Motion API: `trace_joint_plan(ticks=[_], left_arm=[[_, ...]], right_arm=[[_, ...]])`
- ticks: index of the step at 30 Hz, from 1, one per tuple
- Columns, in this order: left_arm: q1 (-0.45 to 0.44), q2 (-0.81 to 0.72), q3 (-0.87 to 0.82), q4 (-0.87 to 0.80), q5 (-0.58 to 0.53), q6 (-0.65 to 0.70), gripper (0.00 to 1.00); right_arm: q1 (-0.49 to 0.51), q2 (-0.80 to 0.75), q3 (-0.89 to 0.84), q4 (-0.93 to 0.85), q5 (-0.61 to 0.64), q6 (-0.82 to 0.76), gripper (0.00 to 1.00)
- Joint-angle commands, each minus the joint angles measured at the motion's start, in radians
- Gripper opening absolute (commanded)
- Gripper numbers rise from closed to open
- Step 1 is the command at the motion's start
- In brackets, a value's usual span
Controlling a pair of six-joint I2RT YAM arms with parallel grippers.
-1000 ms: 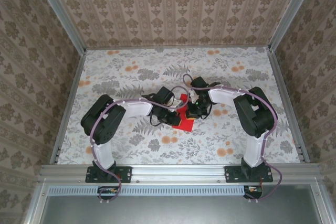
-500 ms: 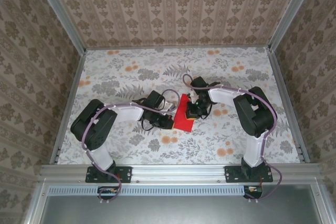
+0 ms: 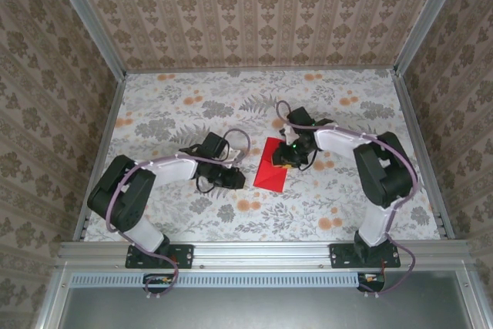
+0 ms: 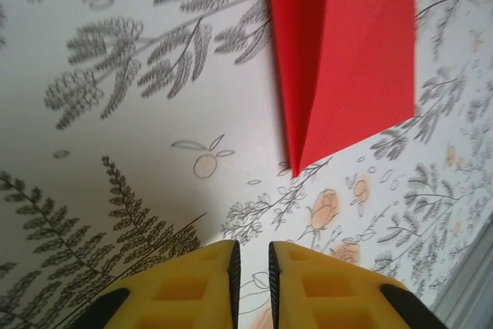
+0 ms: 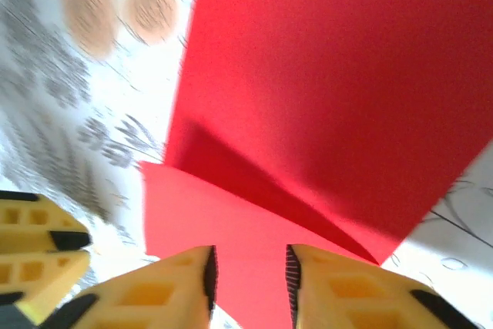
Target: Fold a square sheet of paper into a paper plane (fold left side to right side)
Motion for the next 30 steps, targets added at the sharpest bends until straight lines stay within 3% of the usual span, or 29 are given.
trace_joint_plan(ticks=[1, 4, 8, 15, 18, 21, 24, 26, 30], left_arm=[[0.011, 0.003, 0.059, 0.057, 0.048, -0.031, 0.29], [0.011, 0.066, 0.119, 0.109, 0.07, -0.047, 0.38], [0.008, 0.161, 0.195, 0.154, 0.111, -0.053, 0.42], [-0.005, 0.288, 0.284, 0.178, 0.172, -0.043, 0.43], [-0.012, 0.316, 0.304, 0.183, 0.184, -0.043, 0.35], [-0.012, 0.315, 0.307, 0.185, 0.163, -0.043, 0.17], [-0.01, 0.269, 0.284, 0.184, 0.13, -0.032, 0.06], [-0.001, 0.235, 0.263, 0.184, 0.113, -0.03, 0.01], [0.014, 0.184, 0.223, 0.189, 0.096, -0.035, 0.0]], right_arm=[[-0.05, -0.123, -0.061, 0.084, 0.025, 0.031, 0.46], [-0.106, -0.192, -0.15, 0.17, 0.005, 0.075, 0.59], [-0.15, -0.241, -0.253, 0.277, -0.051, 0.136, 0.75], [-0.153, -0.26, -0.312, 0.315, -0.091, 0.15, 0.82], [-0.153, -0.26, -0.324, 0.313, -0.104, 0.145, 0.81], [-0.154, -0.247, -0.323, 0.307, -0.128, 0.138, 0.79], [-0.15, -0.234, -0.322, 0.316, -0.157, 0.139, 0.76], [-0.143, -0.219, -0.317, 0.327, -0.176, 0.139, 0.76], [-0.114, -0.17, -0.293, 0.354, -0.225, 0.15, 0.74]])
